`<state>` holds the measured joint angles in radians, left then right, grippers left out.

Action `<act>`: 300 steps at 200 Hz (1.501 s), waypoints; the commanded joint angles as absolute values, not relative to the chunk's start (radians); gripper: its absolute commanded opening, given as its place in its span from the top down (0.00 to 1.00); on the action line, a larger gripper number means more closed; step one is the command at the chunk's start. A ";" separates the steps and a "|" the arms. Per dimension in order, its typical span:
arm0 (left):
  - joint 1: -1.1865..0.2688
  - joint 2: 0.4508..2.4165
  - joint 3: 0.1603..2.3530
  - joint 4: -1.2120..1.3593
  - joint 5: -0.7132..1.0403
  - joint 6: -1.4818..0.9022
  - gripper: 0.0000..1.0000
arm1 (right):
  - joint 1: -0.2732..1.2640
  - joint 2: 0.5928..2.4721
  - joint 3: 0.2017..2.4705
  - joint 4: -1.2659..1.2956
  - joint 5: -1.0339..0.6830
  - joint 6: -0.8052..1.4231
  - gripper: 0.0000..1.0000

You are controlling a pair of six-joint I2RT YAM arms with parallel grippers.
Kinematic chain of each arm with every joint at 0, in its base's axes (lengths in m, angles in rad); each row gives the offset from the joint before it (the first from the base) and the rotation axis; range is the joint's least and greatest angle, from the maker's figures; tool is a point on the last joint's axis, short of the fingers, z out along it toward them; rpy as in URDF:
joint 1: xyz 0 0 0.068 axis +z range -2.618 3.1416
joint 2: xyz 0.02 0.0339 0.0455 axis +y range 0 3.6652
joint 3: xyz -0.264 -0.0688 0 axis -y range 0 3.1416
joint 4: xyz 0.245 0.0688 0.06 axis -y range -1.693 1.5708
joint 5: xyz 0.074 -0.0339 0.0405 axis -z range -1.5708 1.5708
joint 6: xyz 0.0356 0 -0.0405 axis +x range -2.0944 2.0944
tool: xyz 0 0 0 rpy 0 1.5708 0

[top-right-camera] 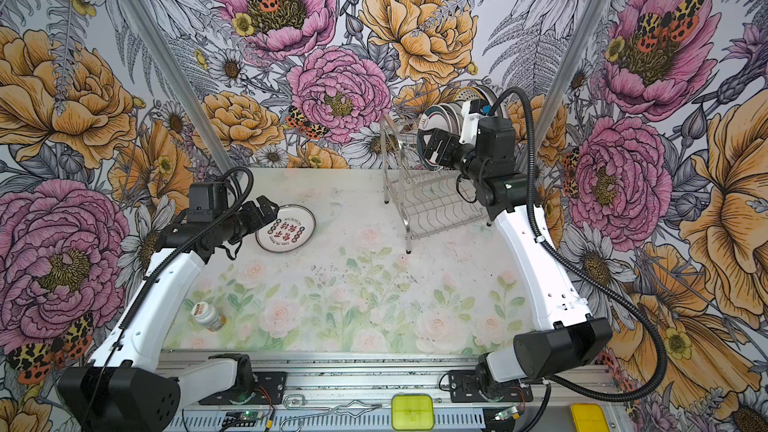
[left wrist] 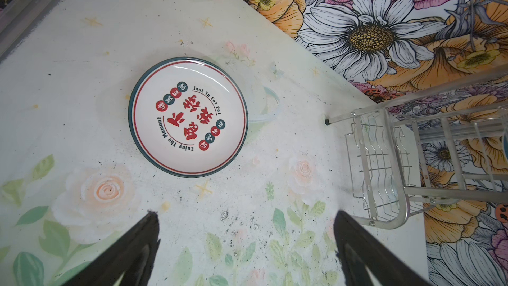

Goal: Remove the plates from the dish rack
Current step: 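Open the left gripper to release the plate while the right gripper reaches toward the rack, then lower the right gripper onto the nearest green-rimmed plate's rim in the rack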

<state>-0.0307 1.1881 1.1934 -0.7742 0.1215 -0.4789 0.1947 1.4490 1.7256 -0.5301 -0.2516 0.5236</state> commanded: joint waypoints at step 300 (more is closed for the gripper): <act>-0.038 1.172 1.170 -0.771 0.134 -0.469 0.01 | 0.249 1.583 1.786 -0.560 0.104 0.303 0.49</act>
